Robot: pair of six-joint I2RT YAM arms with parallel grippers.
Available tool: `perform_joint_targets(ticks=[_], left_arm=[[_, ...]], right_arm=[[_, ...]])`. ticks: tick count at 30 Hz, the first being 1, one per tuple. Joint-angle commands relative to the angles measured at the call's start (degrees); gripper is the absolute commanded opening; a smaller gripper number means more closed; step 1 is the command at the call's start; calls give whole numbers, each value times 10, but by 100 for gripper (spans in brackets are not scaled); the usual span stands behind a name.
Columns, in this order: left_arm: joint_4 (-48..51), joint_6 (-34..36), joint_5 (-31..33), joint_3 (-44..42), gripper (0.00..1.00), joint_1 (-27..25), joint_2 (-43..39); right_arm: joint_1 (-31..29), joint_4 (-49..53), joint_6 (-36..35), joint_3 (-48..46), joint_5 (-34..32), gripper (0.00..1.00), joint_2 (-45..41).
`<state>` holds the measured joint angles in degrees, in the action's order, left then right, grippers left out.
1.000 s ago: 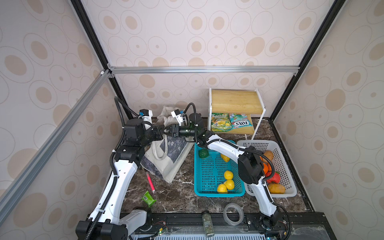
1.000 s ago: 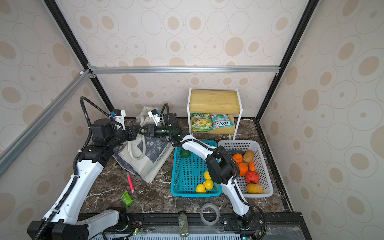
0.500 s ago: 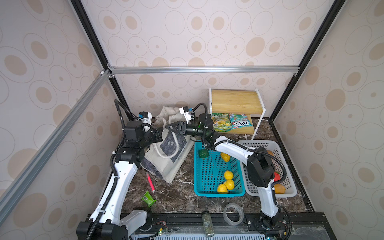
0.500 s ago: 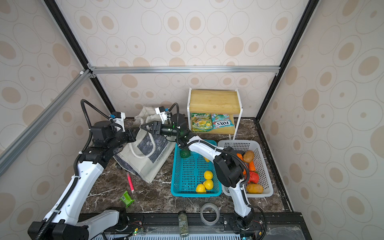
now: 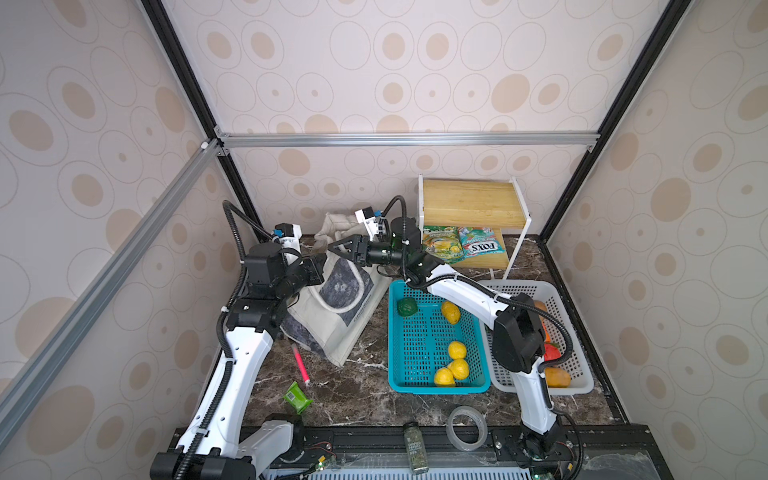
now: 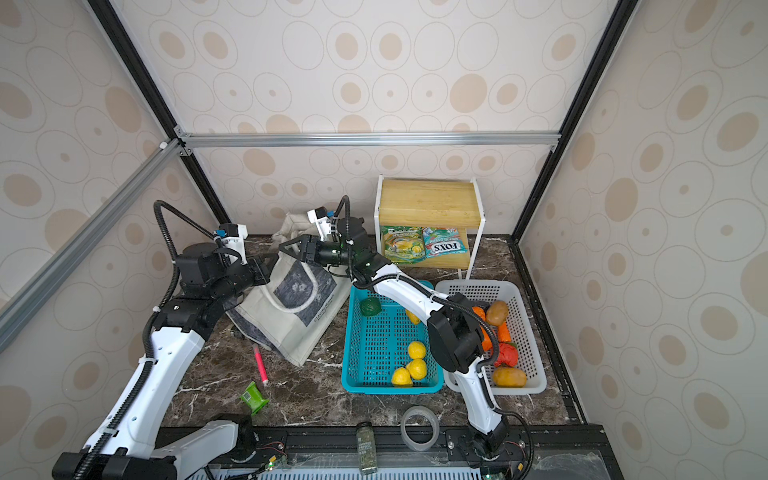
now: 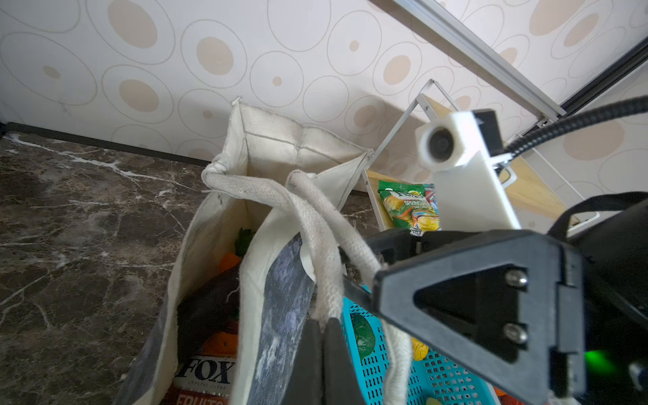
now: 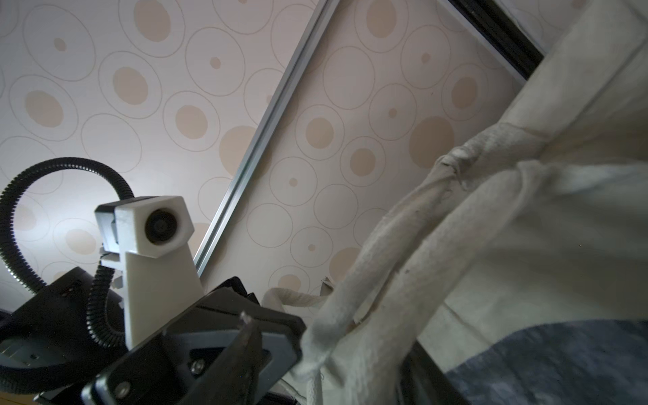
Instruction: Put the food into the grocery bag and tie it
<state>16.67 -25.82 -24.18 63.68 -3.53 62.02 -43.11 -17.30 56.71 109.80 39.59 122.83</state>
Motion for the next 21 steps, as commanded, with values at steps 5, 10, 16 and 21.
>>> perform_joint_targets(ticks=[5,10,16,21], left_arm=[[-26,-28,-54,-10,0,2,-21],[-14,-28,-68,-18,0,1,-31],[46,16,-52,89,15,10,-6],[58,58,-100,146,37,70,45]], right_arm=[[-9,-21,54,97,13,53,75],[-8,-57,85,120,25,17,92],[1,-15,6,40,11,0,32],[20,-33,3,20,57,1,18]])
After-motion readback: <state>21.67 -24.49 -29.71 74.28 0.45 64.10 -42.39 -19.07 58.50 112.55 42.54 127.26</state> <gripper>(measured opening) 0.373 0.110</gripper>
